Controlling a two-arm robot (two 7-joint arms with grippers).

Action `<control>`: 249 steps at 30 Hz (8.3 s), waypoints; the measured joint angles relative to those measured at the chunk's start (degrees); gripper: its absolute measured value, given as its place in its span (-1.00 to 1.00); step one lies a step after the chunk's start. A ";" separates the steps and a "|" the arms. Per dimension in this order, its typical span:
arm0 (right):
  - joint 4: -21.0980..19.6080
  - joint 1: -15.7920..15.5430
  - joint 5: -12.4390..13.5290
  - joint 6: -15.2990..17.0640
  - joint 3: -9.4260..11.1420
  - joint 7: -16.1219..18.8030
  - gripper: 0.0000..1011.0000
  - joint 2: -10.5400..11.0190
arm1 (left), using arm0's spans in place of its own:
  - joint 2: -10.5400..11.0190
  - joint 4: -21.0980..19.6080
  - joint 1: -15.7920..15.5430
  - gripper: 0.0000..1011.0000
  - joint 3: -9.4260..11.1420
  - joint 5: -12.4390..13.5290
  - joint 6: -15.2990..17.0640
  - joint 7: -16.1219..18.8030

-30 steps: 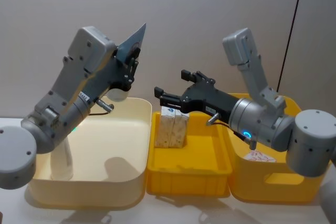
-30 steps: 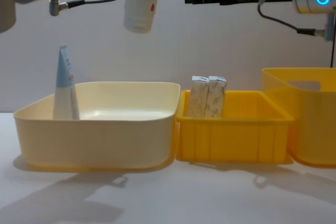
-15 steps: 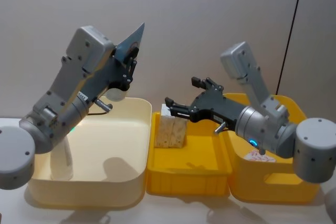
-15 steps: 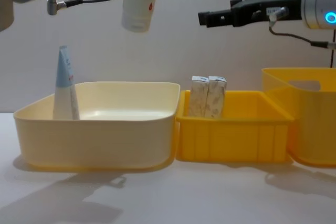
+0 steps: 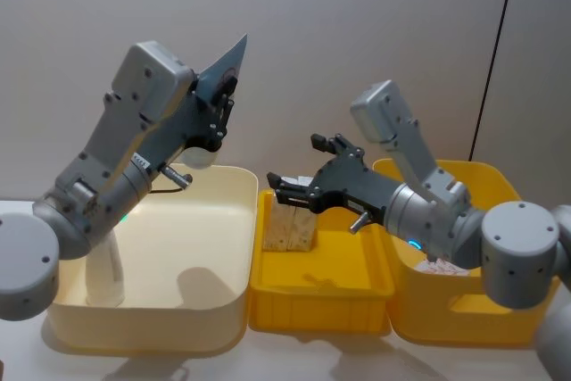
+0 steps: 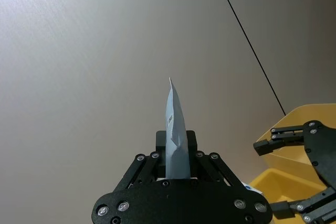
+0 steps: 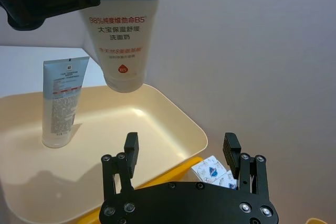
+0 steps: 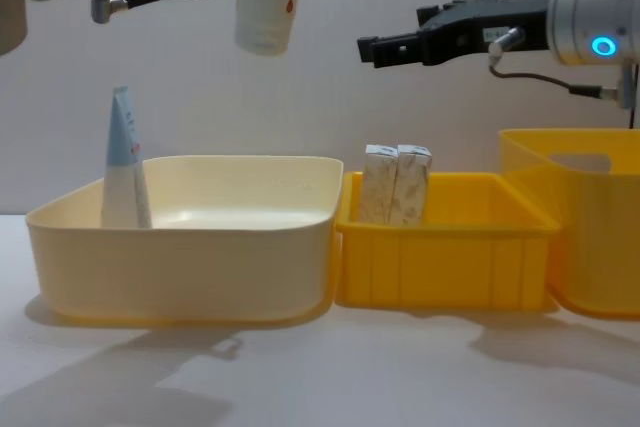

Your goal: Bimanual collaborative sorting of washing and personal care products

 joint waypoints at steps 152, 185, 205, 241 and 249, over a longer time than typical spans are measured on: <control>12.63 7.97 -3.43 -6.52 -4.69 -6.45 0.08 -12.52 | -2.40 1.60 0.25 0.71 -1.42 0.56 0.02 -1.56; -2.37 1.22 -12.47 3.39 3.14 -20.83 0.08 -1.50 | -2.40 1.59 0.25 0.98 -1.42 0.56 0.02 -1.55; -7.22 -0.47 -12.30 18.97 10.68 -22.75 0.08 2.43 | -2.40 1.60 0.25 0.98 -1.42 0.56 0.02 -1.56; -2.75 7.19 -5.08 48.18 12.39 -8.15 0.65 3.20 | -2.40 1.60 0.25 0.98 -1.42 0.56 0.02 -1.55; -1.77 8.32 -4.42 50.85 12.08 -6.42 0.98 3.25 | -2.40 1.60 0.25 0.98 -1.42 0.56 0.02 -1.56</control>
